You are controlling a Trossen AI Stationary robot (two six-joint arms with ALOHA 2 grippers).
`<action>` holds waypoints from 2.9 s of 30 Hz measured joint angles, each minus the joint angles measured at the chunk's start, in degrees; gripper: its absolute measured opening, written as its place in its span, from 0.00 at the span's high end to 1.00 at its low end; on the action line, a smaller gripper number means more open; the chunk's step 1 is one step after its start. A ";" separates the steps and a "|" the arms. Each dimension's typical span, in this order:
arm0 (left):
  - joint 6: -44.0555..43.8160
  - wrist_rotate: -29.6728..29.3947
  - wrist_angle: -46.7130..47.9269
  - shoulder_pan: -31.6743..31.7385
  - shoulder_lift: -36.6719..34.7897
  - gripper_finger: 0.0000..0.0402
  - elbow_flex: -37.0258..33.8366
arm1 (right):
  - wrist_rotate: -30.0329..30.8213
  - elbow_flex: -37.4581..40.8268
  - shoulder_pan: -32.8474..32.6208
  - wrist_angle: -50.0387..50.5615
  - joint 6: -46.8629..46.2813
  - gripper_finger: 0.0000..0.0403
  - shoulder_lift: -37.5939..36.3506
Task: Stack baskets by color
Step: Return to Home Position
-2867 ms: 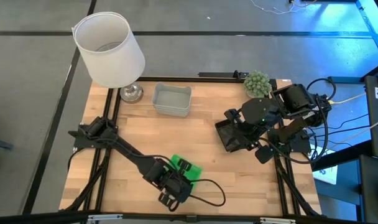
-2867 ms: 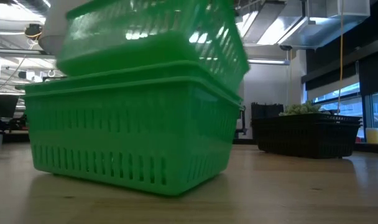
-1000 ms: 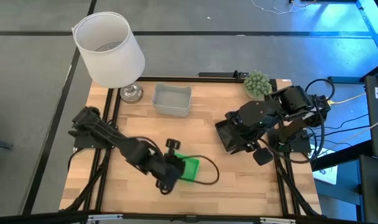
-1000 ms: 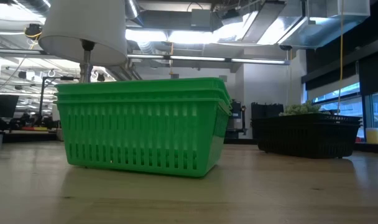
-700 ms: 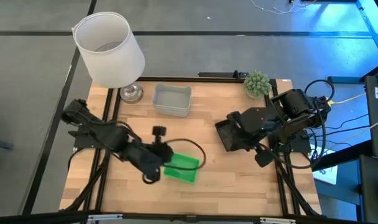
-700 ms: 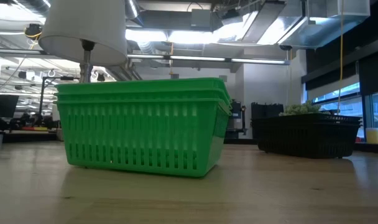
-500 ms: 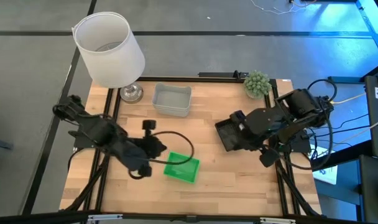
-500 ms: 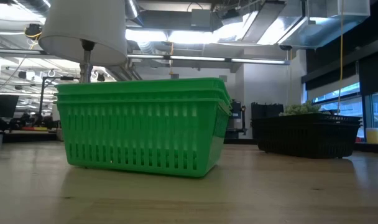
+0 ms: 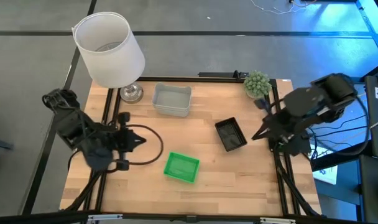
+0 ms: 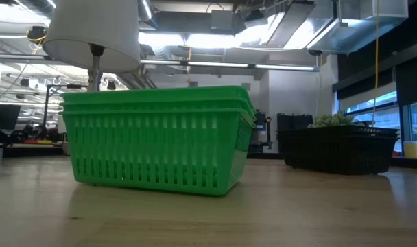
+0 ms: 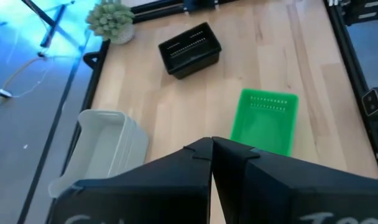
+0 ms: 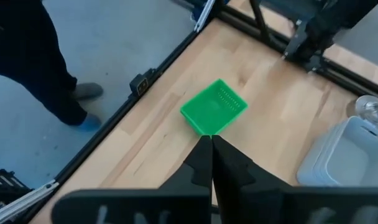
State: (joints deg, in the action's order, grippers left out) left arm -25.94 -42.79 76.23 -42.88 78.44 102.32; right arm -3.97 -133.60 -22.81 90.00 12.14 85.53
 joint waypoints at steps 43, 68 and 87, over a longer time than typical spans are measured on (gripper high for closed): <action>24.02 -2.45 -59.61 -11.90 -68.03 1.00 -65.74 | 11.35 85.52 0.07 -53.01 -15.00 1.00 -71.95; 31.04 -0.11 -65.33 -11.86 -78.26 1.00 -78.26 | 16.44 101.41 0.09 -60.56 -14.06 1.00 -85.38; 29.37 0.79 -92.01 -11.81 -78.25 1.00 -101.88 | 15.89 129.67 0.09 -94.43 -13.00 1.00 -85.34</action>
State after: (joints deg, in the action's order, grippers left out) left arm 3.43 -42.00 -15.78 -54.69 0.20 0.45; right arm 11.92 -3.93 -22.72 -4.43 -0.86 0.19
